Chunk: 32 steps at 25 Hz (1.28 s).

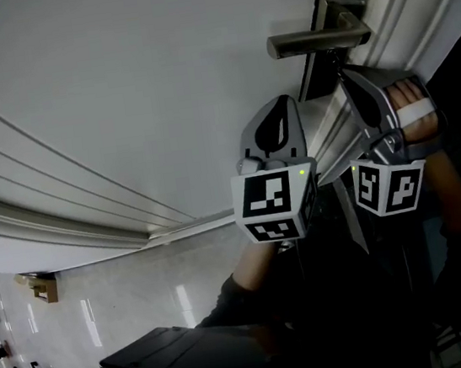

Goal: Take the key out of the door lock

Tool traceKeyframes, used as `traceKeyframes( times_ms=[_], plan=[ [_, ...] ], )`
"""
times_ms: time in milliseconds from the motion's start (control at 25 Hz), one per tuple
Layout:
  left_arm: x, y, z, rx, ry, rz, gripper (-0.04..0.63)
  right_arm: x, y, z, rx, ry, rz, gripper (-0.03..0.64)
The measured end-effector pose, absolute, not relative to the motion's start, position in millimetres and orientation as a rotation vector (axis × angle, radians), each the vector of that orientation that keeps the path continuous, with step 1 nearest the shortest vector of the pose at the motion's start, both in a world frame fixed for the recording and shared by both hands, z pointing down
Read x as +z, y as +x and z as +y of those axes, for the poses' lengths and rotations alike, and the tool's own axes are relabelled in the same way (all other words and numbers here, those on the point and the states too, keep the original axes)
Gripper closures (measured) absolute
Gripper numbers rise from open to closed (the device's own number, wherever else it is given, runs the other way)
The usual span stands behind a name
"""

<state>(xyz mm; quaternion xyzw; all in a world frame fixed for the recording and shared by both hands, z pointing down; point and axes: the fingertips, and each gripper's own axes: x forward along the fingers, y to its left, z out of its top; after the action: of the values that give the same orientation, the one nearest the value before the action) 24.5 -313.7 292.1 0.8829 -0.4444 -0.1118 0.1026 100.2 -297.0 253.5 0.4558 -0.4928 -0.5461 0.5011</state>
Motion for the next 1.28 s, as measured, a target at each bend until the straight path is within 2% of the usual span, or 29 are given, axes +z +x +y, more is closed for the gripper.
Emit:
traceKeyframes(
  times_ms=[1280],
  plan=[
    [287.9,27.2,-306.9,-0.334,2.618,-1.344,0.595,256.5,104.6,-280.4,-1.324,1.185,-1.32,0.604]
  ],
)
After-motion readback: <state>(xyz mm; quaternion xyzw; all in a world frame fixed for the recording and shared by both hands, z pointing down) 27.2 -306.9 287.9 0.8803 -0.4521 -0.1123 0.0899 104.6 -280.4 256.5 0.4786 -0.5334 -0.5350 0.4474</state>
